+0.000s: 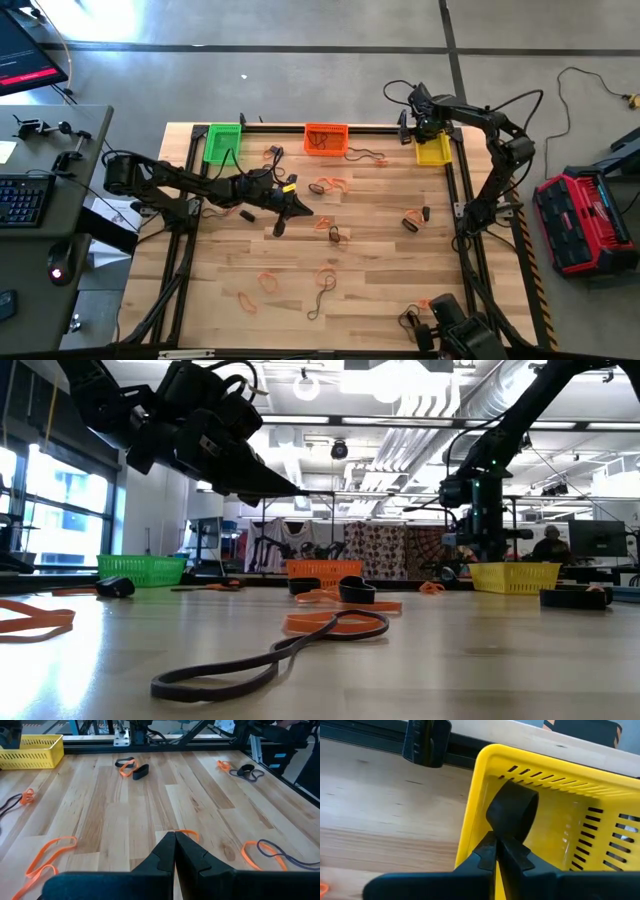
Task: Sort rubber bands into baskets
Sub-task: Put the bottom center black rubber band into the yellow bin, then put the center orange rubber band into the green bin
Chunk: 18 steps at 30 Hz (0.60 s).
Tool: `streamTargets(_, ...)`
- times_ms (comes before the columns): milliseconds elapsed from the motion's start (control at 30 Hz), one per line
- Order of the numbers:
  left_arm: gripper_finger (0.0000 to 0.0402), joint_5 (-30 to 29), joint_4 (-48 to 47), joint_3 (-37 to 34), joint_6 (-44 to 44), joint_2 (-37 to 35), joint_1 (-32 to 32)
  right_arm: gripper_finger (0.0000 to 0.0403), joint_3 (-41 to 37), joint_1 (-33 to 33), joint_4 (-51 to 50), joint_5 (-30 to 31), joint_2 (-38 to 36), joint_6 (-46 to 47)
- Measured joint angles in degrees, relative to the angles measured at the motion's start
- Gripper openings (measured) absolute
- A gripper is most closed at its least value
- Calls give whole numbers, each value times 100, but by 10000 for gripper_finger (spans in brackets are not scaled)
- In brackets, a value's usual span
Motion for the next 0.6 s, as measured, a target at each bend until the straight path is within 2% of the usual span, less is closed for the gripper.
streamTargets(367, 0, -11, -1, 0, 0, 0, 0, 78, -2, 0, 18, 18, 0, -151)
streamTargets(600, 0, -125, -1, 0, -43, 0, -1, 89, 327, 0, -367, 50, -125, -370)
